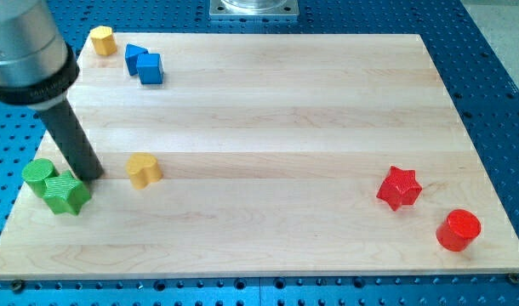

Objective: Push the yellow heart towards the center of the board

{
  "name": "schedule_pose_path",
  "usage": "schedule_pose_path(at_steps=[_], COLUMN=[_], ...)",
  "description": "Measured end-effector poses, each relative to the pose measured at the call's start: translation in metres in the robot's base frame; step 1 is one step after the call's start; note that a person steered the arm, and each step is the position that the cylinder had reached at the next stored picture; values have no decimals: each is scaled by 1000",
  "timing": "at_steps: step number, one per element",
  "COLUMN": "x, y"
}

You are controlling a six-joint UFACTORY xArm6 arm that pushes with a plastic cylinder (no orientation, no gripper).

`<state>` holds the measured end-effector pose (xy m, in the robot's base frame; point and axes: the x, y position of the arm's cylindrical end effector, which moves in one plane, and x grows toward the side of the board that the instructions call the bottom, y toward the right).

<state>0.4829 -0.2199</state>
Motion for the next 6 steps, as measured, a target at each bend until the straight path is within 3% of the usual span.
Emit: schedule_pose_path(at_steps=[2, 3, 4, 5, 6], x=[38, -26, -60, -128, -156], y=[115, 125, 14, -77, -85])
